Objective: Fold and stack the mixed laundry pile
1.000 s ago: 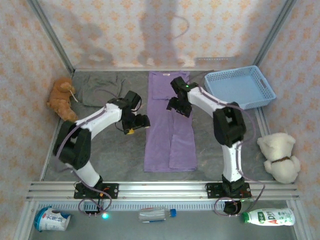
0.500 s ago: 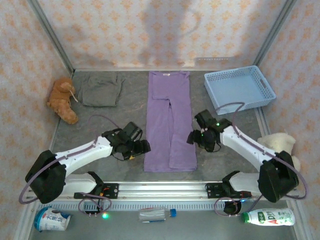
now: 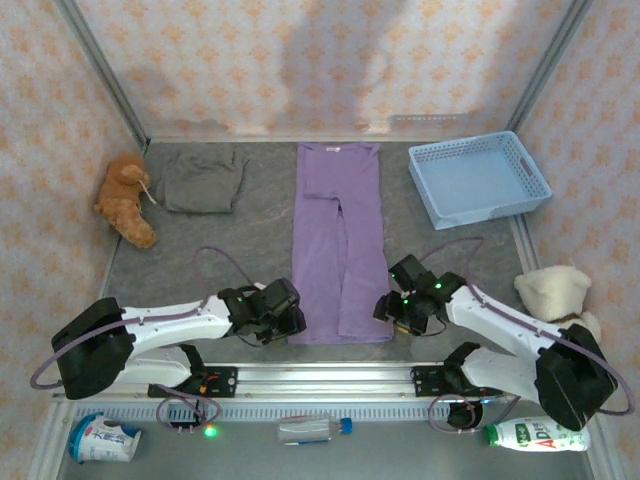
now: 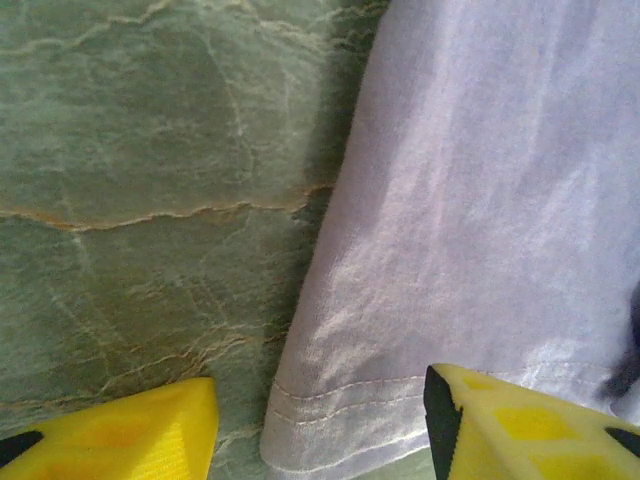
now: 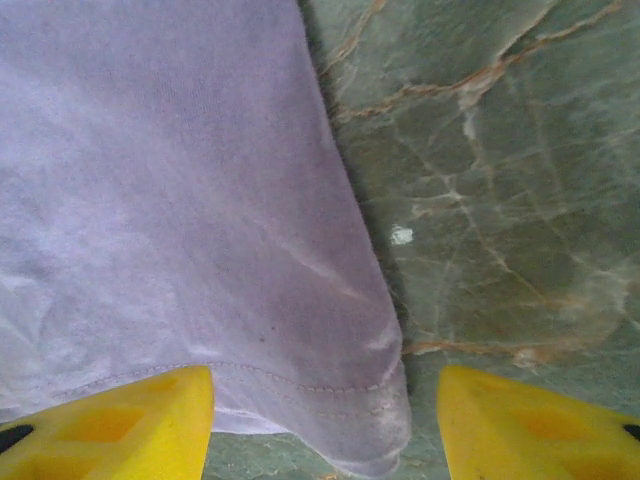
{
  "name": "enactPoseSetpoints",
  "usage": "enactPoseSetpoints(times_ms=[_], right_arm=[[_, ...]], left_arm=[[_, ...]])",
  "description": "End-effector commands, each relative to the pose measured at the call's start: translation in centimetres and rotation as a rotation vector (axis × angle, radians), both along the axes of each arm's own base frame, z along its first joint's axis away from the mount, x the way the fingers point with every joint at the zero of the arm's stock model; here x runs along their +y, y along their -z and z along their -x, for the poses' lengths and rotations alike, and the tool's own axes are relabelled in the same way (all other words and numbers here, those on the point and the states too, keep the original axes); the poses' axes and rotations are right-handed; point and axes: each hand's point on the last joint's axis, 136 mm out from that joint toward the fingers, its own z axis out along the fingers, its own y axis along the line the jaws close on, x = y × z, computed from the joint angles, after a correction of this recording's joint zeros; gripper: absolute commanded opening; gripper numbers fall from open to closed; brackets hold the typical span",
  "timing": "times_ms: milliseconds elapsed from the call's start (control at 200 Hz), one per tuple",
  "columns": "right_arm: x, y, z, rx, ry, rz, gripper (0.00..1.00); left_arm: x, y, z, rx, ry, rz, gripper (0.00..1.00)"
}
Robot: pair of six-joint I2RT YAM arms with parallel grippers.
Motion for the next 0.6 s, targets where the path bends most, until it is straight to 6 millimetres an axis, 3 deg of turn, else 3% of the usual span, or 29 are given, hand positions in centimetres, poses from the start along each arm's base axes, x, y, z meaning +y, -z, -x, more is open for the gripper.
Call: enactPoseSetpoints(times_ms=[0, 330, 515, 595], right_arm=[[1.2, 0.7, -0.5, -0.015, 0.010, -0.017, 0.57], [1.3, 2.0, 0.2, 0.010, 0.009, 0.040, 0.36], [1.3, 1.0, -0.7, -0.021, 0.015, 0.056, 0.16], [1.5, -0.1, -1.4, -0.065, 0.021, 0.036, 0.08]], left_arm=[[-0.9, 0.3, -1.0, -0.048, -0.060, 0.027, 0.54], [-4.0, 1.2, -1.3, -0.040, -0.022, 0.035, 0.36], [-5.7, 0.0, -1.8, -0.059, -0.008, 0.023, 0.15], [-5.5, -0.8, -2.3, -0.076, -0.025, -0.006, 0.04]])
